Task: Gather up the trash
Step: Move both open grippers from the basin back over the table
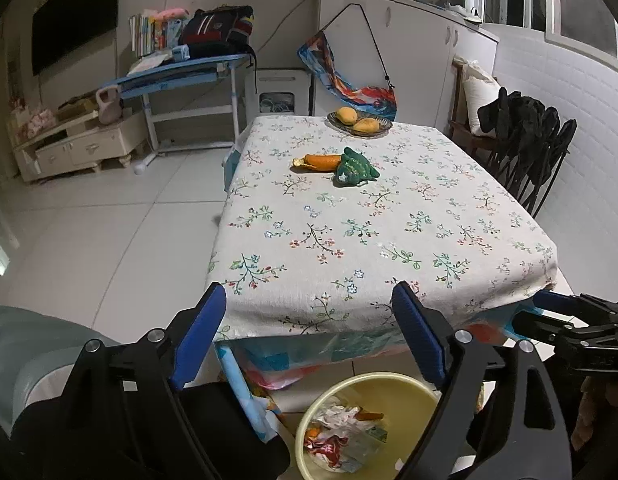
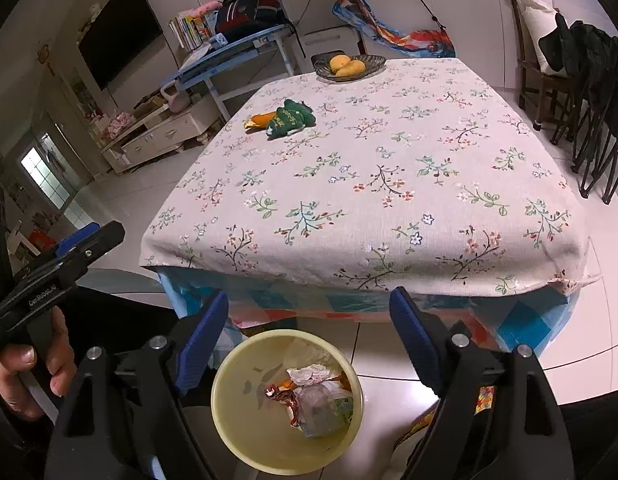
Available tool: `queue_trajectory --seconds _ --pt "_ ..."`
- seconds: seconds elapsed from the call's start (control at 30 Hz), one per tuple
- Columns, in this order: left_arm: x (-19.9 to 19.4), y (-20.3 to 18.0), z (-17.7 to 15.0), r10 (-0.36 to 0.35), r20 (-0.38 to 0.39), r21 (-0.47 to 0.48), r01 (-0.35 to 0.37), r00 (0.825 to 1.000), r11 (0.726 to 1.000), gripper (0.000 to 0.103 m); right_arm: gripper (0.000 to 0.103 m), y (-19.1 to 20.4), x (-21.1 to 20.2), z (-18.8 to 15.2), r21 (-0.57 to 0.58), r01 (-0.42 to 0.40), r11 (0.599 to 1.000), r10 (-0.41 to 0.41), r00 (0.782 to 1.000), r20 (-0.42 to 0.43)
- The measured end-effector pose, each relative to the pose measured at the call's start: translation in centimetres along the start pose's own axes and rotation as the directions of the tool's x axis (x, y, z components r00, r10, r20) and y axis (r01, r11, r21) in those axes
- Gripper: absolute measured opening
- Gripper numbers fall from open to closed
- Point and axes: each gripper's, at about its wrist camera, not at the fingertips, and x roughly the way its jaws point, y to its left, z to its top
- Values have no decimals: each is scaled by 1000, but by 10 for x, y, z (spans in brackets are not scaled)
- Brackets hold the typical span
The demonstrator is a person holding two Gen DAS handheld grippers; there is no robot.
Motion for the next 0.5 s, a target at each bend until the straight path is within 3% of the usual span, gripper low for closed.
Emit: queue_trajectory --seconds 0.5 --pt "4 -3 16 8 44 -15 -7 999 1000 85 80 7 0 17 -23 14 1000 -13 999 45"
